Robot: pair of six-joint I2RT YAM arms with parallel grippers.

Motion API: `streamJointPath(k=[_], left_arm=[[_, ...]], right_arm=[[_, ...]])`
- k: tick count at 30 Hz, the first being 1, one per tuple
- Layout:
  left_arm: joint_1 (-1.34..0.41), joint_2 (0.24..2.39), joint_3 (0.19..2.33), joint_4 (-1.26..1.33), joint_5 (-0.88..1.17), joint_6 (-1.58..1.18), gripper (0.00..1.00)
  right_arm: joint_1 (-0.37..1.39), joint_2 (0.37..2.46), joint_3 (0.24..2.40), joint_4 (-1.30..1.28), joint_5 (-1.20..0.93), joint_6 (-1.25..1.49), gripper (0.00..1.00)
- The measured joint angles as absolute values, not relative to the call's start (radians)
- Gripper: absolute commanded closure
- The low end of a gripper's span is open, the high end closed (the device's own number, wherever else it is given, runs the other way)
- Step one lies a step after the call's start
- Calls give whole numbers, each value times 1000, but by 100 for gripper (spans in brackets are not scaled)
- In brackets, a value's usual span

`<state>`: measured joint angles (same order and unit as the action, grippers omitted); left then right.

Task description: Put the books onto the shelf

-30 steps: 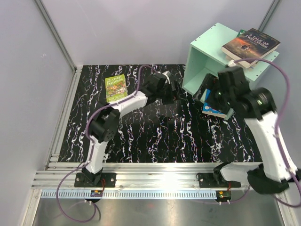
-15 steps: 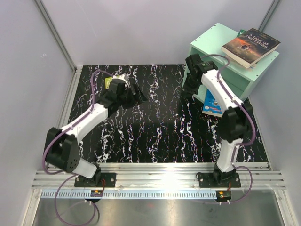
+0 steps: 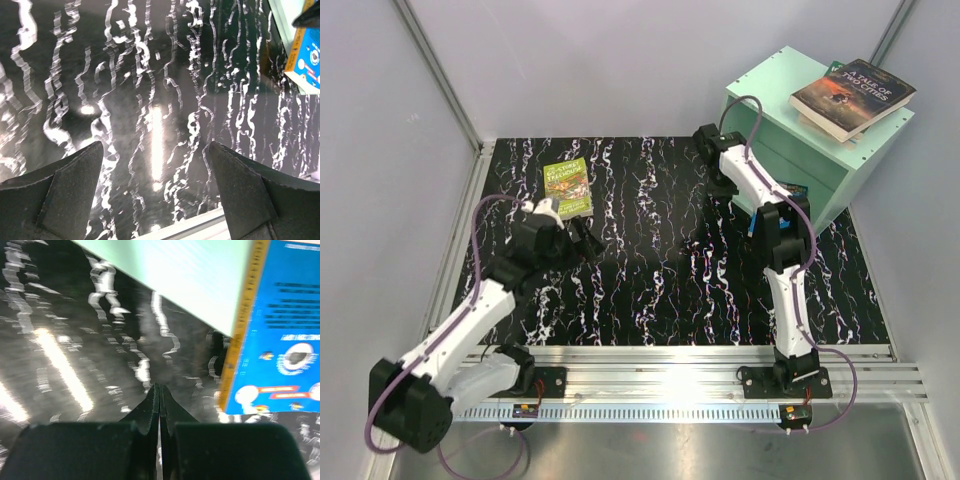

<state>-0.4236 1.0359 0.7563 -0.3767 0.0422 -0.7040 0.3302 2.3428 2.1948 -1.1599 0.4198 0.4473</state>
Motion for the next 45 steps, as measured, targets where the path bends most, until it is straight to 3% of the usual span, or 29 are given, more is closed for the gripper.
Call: streamJointPath(k=[8, 14, 26, 45], left_arm=[[-423, 826, 618, -440, -40, -743, 11], [-423, 788, 599, -475, -62, -760, 11], [-423, 749, 583, -485, -73, -767, 11], [-423, 502, 459, -624, -114, -846, 12]], right_arm=[[327, 2342, 2094, -1150, 509, 368, 100], [347, 2311, 2046, -1157, 511, 370, 100], [360, 2127, 1720, -1177, 473, 456, 100], [192, 2150, 1667, -1127, 525, 427, 100]])
